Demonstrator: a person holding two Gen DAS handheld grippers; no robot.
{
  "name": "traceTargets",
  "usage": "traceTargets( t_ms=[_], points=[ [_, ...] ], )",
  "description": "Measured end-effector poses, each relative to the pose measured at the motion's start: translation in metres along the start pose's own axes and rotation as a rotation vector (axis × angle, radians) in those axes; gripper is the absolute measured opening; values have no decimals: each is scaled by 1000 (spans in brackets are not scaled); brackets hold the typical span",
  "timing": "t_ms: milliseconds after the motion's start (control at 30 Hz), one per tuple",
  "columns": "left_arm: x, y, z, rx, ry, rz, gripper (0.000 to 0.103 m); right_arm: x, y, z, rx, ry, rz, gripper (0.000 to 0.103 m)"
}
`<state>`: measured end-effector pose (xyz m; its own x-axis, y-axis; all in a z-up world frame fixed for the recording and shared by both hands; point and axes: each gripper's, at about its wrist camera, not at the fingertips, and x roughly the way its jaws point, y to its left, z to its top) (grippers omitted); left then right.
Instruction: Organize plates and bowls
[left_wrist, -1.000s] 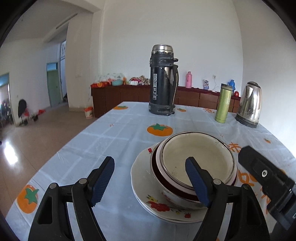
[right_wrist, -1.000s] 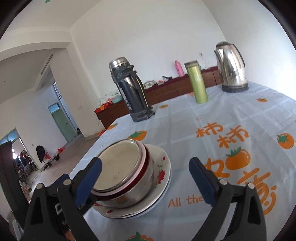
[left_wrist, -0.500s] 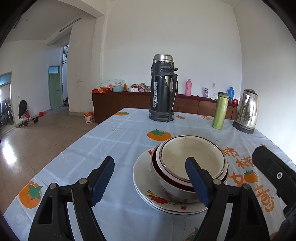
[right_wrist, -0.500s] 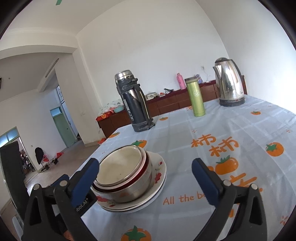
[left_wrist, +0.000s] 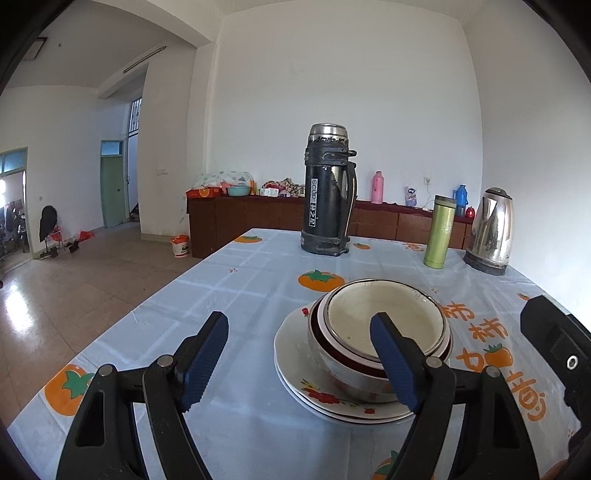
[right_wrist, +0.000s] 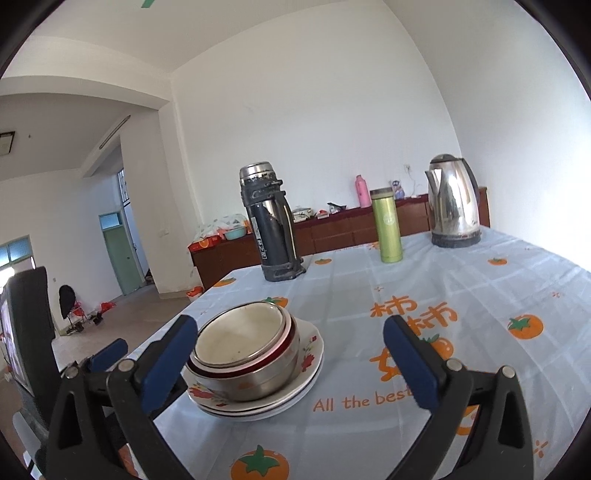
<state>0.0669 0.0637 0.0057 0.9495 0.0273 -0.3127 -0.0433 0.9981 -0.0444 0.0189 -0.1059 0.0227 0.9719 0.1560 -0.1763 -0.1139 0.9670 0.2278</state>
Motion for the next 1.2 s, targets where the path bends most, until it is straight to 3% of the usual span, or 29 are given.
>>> traceTargets(
  t_ms=[1200],
  points=[
    [-9, 2, 1, 11, -32, 4, 81, -5, -6, 2, 6, -34, -14, 103]
  ],
)
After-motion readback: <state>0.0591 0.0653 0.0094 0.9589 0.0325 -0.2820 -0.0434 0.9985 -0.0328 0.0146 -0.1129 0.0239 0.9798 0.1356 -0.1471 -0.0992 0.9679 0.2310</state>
